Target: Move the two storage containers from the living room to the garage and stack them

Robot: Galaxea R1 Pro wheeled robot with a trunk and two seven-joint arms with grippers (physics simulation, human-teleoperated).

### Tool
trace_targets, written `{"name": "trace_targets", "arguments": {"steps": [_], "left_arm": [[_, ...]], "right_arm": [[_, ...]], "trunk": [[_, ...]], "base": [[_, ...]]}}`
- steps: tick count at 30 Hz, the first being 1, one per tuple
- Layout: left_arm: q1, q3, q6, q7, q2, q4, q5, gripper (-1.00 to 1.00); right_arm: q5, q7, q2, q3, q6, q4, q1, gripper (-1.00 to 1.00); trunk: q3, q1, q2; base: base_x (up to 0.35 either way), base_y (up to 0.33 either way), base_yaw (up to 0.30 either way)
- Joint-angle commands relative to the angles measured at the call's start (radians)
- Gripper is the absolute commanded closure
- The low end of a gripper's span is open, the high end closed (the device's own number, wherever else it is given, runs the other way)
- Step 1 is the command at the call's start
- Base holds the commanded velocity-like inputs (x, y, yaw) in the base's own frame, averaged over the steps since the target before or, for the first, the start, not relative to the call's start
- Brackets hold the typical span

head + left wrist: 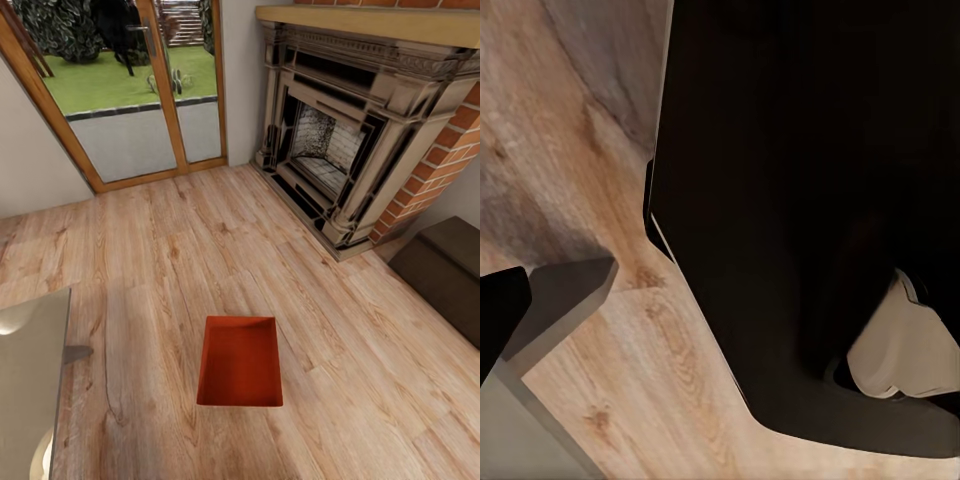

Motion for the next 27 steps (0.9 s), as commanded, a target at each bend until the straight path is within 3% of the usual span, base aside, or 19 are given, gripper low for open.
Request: {"name": "trace_targets", "arguments": {"steps": [1, 16, 17, 20, 22, 27], "left_arm": [[0.000, 0.002, -0.003, 0.002, 0.000, 0.001, 0.004, -1.00], [0.000, 0.002, -0.003, 0.002, 0.000, 0.001, 0.005, -1.00], [0.000, 0.015, -0.003, 0.003, -0.006, -0.001, 0.014, -1.00], [0.000, 0.014, -0.002, 0.004, -0.003, -0.010, 0.015, -1.00], [0.000, 0.013, 0.005, 0.005, 0.006, -0.062, 0.015, -1.00], [0.000, 0.012, 0.027, 0.011, 0.019, -0.220, 0.013, -1.00]], "right_arm": [[-0.009, -0.002, 0.002, 0.009, -0.005, 0.003, -0.001, -1.00], [-0.005, 0.000, 0.005, 0.010, -0.004, 0.003, -0.001, -1.00], [-0.008, -0.001, 0.008, 0.009, 0.004, -0.001, -0.001, -1.00], [-0.012, -0.002, 0.010, 0.007, 0.051, -0.082, -0.001, -1.00], [-0.015, -0.006, 0.009, 0.004, 0.122, -0.166, 0.000, -1.00], [-0.017, -0.020, 0.011, 0.000, 0.158, -0.290, 0.003, -1.00]], "trunk": [[-0.001, 0.000, -0.001], [-0.001, 0.000, -0.001], [-0.001, 0.000, -0.001], [-0.001, 0.000, -0.001], [-0.001, 0.000, -0.001], [-0.001, 0.000, -0.001]], "base": [[0.000, 0.000, 0.000], [0.000, 0.000, 0.000], [0.000, 0.000, 0.000], [0.000, 0.000, 0.000], [0.000, 0.000, 0.000], [0.000, 0.000, 0.000]]}}
